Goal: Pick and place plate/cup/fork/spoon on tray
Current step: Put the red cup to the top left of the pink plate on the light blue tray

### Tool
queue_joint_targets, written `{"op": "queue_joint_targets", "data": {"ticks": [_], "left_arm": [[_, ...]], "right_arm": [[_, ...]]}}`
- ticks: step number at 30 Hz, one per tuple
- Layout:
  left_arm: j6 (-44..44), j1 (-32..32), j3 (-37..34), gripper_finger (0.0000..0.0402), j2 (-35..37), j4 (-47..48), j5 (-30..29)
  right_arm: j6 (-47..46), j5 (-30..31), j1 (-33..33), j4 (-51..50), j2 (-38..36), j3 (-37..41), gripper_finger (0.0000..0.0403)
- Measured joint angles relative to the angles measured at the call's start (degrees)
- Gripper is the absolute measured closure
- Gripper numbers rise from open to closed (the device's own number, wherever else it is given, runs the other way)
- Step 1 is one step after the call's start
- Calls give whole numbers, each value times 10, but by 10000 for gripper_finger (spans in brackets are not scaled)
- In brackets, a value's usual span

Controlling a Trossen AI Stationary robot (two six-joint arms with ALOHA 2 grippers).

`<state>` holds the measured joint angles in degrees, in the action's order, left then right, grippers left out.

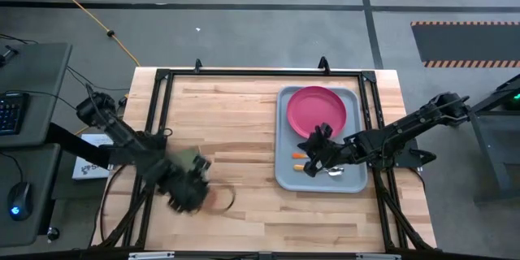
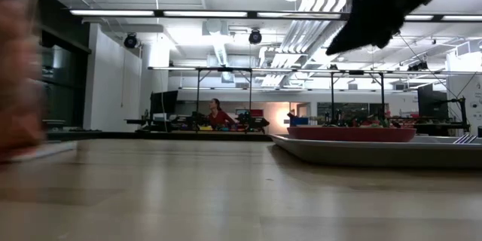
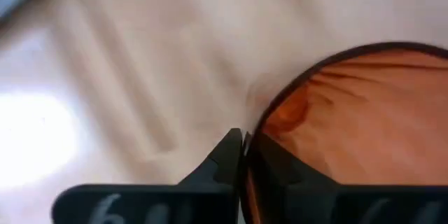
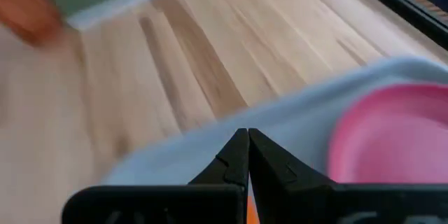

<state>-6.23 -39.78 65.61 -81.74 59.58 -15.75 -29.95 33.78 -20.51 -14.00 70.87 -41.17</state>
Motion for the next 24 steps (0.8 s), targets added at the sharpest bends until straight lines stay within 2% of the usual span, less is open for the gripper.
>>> {"op": "queue_joint_targets", "data": {"ticks": [4,7,10,15,18,22,24], "left_arm": [[119,97,-2,395,17,-31,-62],[186,165,-2,395,38,-88,-54],[216,218,13,397,58,-108,-18],[177,289,60,398,72,-135,-20],[90,331,70,398,63,-142,-17],[19,387,68,399,33,-85,64],[7,407,69,399,11,-98,94]], "right_arm": [[16,0,0,91,0,0,396],[53,2,2,128,0,0,375],[72,13,3,134,0,0,338],[82,28,3,141,-1,0,257],[90,20,4,136,1,0,215],[88,3,6,120,2,0,183],[80,2,7,110,2,0,177]]}}
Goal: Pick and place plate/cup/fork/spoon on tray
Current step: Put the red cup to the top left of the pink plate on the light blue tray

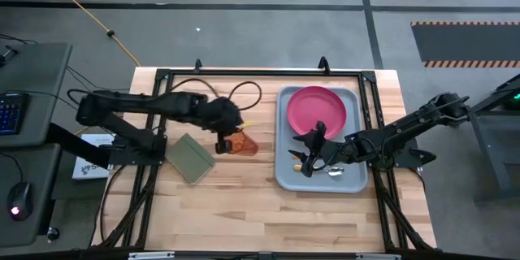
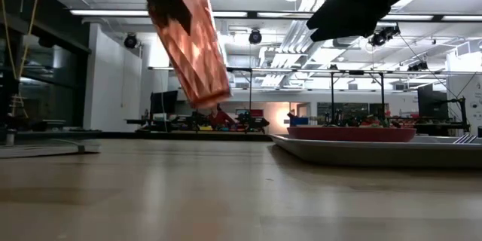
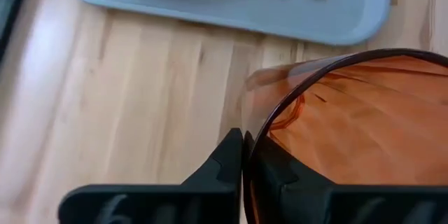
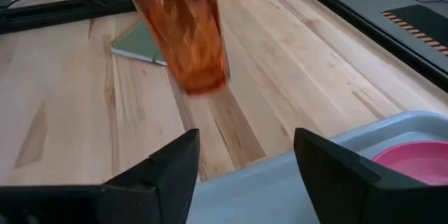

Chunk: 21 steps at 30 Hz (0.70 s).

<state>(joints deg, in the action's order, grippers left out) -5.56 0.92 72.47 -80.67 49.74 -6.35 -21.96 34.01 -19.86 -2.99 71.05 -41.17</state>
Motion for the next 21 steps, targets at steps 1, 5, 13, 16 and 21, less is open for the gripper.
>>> {"op": "queue_joint_targets", "data": {"ticks": [1,5,13,16,21], "left_arm": [[1,10,0,400,-11,-6,9],[34,39,28,400,-77,-15,26],[71,57,116,400,-182,38,38],[77,58,124,399,-198,37,48],[77,58,125,394,-214,34,66]], "right_arm": [[0,1,0,1,0,0,177],[2,10,0,-4,0,0,176],[-8,15,0,-15,0,0,176],[-9,16,0,-20,0,0,176],[-7,16,0,-22,0,0,176]]}}
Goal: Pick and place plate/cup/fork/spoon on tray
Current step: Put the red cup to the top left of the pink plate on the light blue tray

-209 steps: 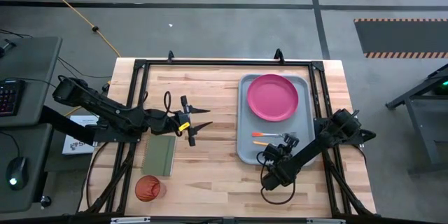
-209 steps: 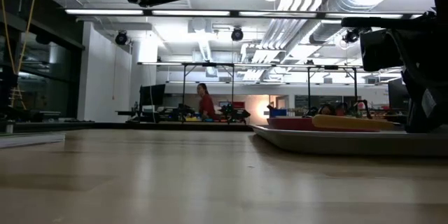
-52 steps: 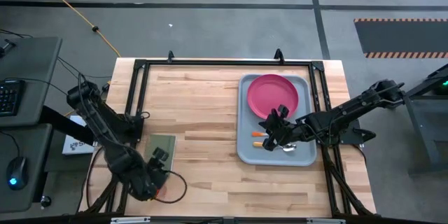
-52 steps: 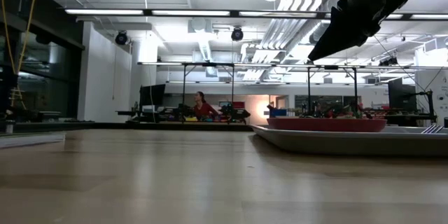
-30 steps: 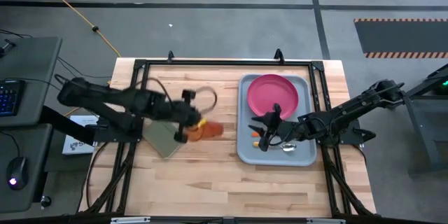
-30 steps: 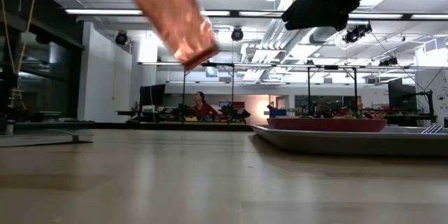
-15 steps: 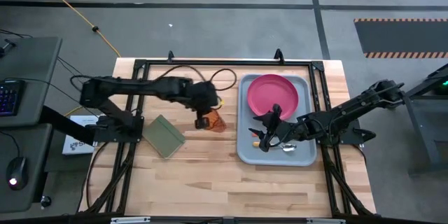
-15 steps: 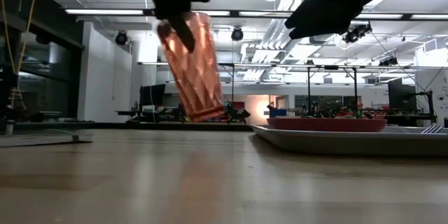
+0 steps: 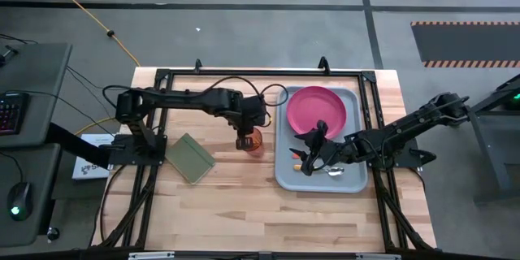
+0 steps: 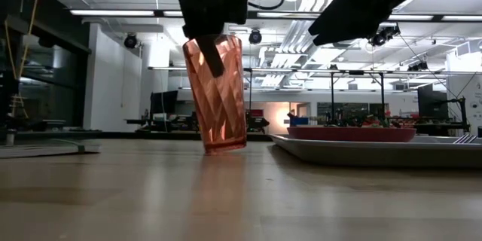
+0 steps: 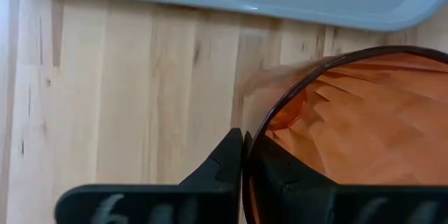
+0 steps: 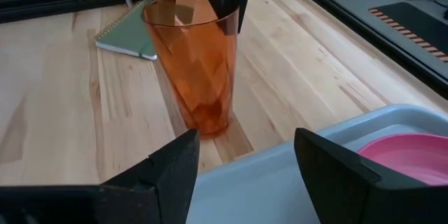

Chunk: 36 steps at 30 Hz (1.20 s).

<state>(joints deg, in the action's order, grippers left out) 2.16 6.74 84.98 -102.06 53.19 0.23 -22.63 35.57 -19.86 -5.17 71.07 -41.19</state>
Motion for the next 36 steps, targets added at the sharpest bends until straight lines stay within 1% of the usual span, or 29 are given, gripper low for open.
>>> {"op": "queue_joint_targets", "data": {"ticks": [3,6,10,16,22,25,28,31,33,35,36], "left_arm": [[0,0,1,392,-2,-3,0],[21,0,0,390,-2,-8,9],[61,-4,-1,371,-3,-23,6],[85,-5,-1,311,-3,-48,5],[86,-3,5,250,-3,-39,4],[91,0,37,230,-3,-16,4],[100,5,79,218,-3,14,5],[111,9,137,214,-3,50,5],[122,12,182,214,-3,90,5],[123,17,223,214,0,126,9],[117,21,232,214,8,133,15]], "right_arm": [[2,0,0,-2,0,0,176],[2,0,0,-2,0,0,176],[2,0,0,-2,0,0,176],[2,0,0,-3,0,0,176],[2,2,0,-3,0,0,176],[2,10,0,-3,0,0,176],[2,11,0,-2,0,0,176],[0,12,0,-2,0,0,176],[-14,17,0,2,0,0,176],[-23,19,5,24,0,0,176],[-24,18,11,43,0,0,176]]}}
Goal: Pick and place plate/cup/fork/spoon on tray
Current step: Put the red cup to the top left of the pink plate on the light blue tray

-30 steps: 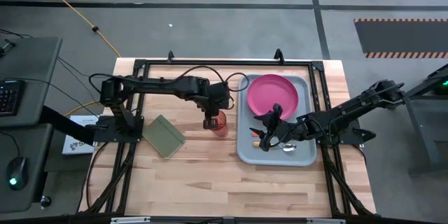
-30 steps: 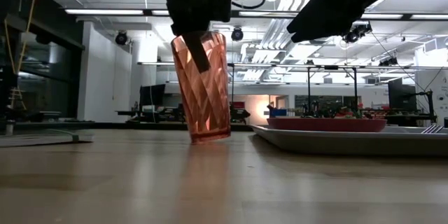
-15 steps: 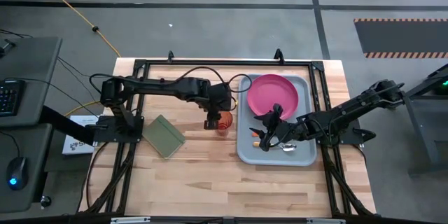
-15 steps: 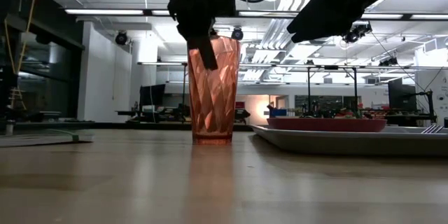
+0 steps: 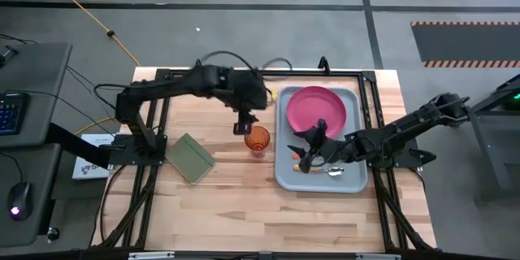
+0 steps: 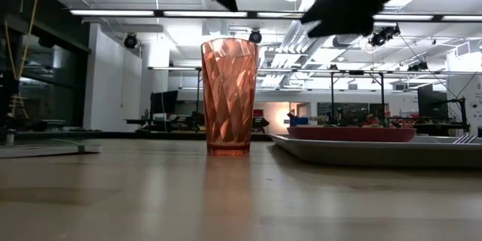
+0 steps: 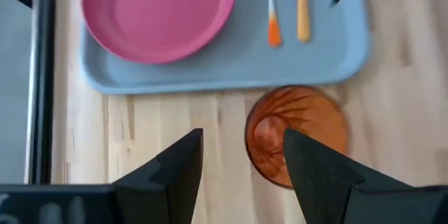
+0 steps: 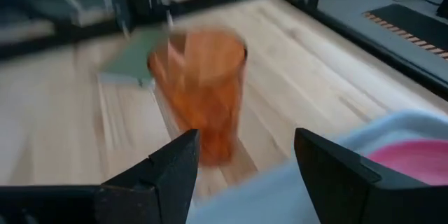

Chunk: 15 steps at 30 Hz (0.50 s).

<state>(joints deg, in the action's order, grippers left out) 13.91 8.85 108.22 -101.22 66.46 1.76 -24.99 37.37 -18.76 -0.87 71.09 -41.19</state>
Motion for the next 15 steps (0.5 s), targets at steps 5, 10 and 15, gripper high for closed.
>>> {"op": "queue_joint_targets", "data": {"ticks": [5,10,15], "left_arm": [[-32,24,-47,214,94,-53,76],[-75,21,-237,214,244,-215,89],[-142,0,-458,214,390,-430,86]], "right_arm": [[28,-54,55,38,3,-38,176],[16,-84,109,-90,42,-154,176],[-5,-100,128,-187,117,-257,176]]}}
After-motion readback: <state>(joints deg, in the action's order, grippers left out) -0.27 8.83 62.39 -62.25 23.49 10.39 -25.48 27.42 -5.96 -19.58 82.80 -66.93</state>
